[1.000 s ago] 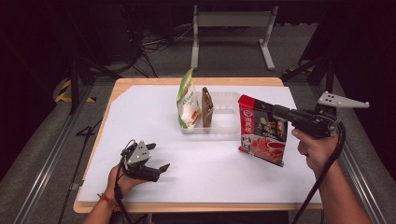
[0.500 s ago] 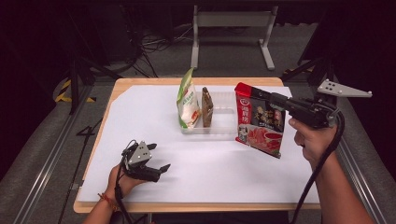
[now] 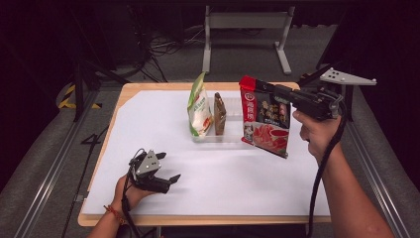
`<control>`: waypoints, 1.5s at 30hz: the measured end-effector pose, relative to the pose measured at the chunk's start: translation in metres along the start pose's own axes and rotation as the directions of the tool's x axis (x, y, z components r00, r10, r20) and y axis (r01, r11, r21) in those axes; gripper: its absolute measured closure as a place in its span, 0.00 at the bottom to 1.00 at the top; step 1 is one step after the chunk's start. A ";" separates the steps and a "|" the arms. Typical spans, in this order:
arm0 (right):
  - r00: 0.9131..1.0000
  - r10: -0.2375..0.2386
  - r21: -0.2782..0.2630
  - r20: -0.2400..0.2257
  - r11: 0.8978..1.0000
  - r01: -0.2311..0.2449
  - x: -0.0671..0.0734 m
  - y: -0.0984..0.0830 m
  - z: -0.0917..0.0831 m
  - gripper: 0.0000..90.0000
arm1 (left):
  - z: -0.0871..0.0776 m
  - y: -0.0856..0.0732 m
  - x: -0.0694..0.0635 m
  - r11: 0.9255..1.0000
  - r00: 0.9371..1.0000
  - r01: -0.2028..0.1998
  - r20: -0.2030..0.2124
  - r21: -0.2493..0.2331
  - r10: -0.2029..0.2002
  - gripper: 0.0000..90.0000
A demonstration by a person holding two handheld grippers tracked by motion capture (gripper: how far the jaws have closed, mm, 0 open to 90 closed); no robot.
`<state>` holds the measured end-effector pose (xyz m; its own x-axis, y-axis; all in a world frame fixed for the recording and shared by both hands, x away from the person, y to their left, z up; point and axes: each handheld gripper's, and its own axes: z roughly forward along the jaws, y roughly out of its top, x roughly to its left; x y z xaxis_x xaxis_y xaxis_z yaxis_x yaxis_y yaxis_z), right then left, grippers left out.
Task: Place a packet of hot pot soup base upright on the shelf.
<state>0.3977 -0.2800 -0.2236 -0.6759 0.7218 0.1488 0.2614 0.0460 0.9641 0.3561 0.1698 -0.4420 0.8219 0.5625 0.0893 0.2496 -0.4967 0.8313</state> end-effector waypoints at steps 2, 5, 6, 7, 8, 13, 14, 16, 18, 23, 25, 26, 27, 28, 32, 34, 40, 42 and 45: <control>1.000 0.002 0.006 0.000 1.000 -0.002 0.000 0.001 0.006 0.99 | 0.000 0.000 0.000 1.000 1.000 0.000 0.000 0.000 0.000 0.13; 1.000 -0.003 0.014 0.000 1.000 0.003 0.001 0.002 0.015 0.99 | -0.001 0.000 0.000 1.000 1.000 -0.001 0.000 -0.002 0.001 0.13; 1.000 0.000 0.013 0.001 1.000 0.000 0.001 0.003 0.017 0.99 | -0.001 -0.001 0.000 1.000 1.000 -0.001 -0.001 -0.002 0.001 0.13; 1.000 -0.003 0.017 0.005 1.000 0.003 0.002 0.004 0.018 0.99 | -0.001 -0.001 0.000 1.000 1.000 0.001 -0.001 -0.001 -0.001 0.13; 1.000 -0.006 0.020 0.007 1.000 0.006 0.002 0.005 0.020 0.99 | -0.001 -0.001 0.000 1.000 1.000 0.002 -0.001 -0.001 -0.002 0.13; 1.000 -0.020 0.024 0.019 1.000 0.019 0.002 0.011 0.027 0.99 | -0.001 -0.001 -0.001 1.000 1.000 0.000 -0.002 -0.001 0.000 0.13; 1.000 -0.019 0.028 0.019 0.999 0.018 0.001 0.012 0.029 0.99 | -0.001 -0.001 -0.001 1.000 1.000 0.000 -0.003 0.000 0.000 0.13; 1.000 -0.023 0.034 0.022 0.999 0.022 0.001 0.013 0.034 0.99 | 0.000 -0.001 -0.001 1.000 1.000 -0.001 -0.003 0.002 0.001 0.13; 1.000 -0.020 0.036 0.021 0.999 0.019 0.000 0.013 0.035 0.99 | 0.000 -0.001 -0.001 1.000 1.000 -0.001 -0.002 0.002 0.001 0.13; 0.999 -0.016 0.050 0.036 0.999 0.014 -0.003 0.013 0.053 0.99 | -0.001 -0.001 -0.001 1.000 1.000 0.000 -0.004 0.000 0.000 0.13; 0.999 -0.010 0.052 0.037 0.999 0.008 -0.004 0.012 0.057 0.99 | -0.001 -0.001 -0.001 1.000 1.000 0.001 -0.004 -0.001 -0.001 0.13; 0.999 -0.010 0.052 0.037 0.999 0.008 -0.004 0.012 0.057 0.99 | -0.001 -0.001 -0.001 1.000 1.000 0.001 -0.004 -0.001 -0.001 0.13; 0.999 -0.011 0.056 0.039 0.998 0.009 -0.005 0.012 0.060 0.99 | -0.001 -0.001 -0.001 1.000 1.000 0.002 -0.003 -0.001 -0.002 0.13; 0.999 -0.011 0.059 0.045 0.998 0.008 -0.006 0.013 0.063 0.99 | -0.002 -0.001 -0.001 1.000 1.000 0.001 -0.002 -0.003 -0.001 0.13; 0.998 -0.006 0.062 0.057 0.998 0.002 -0.008 0.015 0.072 0.99 | -0.002 -0.001 -0.001 1.000 1.000 -0.002 -0.002 -0.002 0.002 0.13; 0.998 -0.011 0.068 0.067 0.998 0.007 -0.009 0.015 0.077 0.99 | -0.002 -0.002 -0.001 1.000 1.000 -0.002 -0.001 -0.003 0.002 0.13; 0.996 0.020 0.067 0.088 0.997 -0.026 -0.019 0.014 0.089 0.99 | -0.003 -0.002 -0.001 1.000 1.000 0.001 0.001 -0.003 -0.001 0.13; 0.995 0.018 0.073 0.098 0.997 -0.025 -0.020 0.013 0.093 0.99 | -0.003 -0.003 -0.001 1.000 1.000 0.003 -0.002 -0.003 -0.003 0.13; 0.994 0.015 0.075 0.113 0.997 -0.024 -0.021 0.014 0.099 0.99 | -0.005 -0.003 -0.001 1.000 1.000 0.004 -0.003 -0.006 -0.004 0.13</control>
<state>0.4838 -0.2259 -0.2350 -0.5898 0.7957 0.1379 0.3287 0.0806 0.9410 0.3519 0.1739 -0.4424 0.8195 0.5664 0.0872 0.2500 -0.4902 0.8350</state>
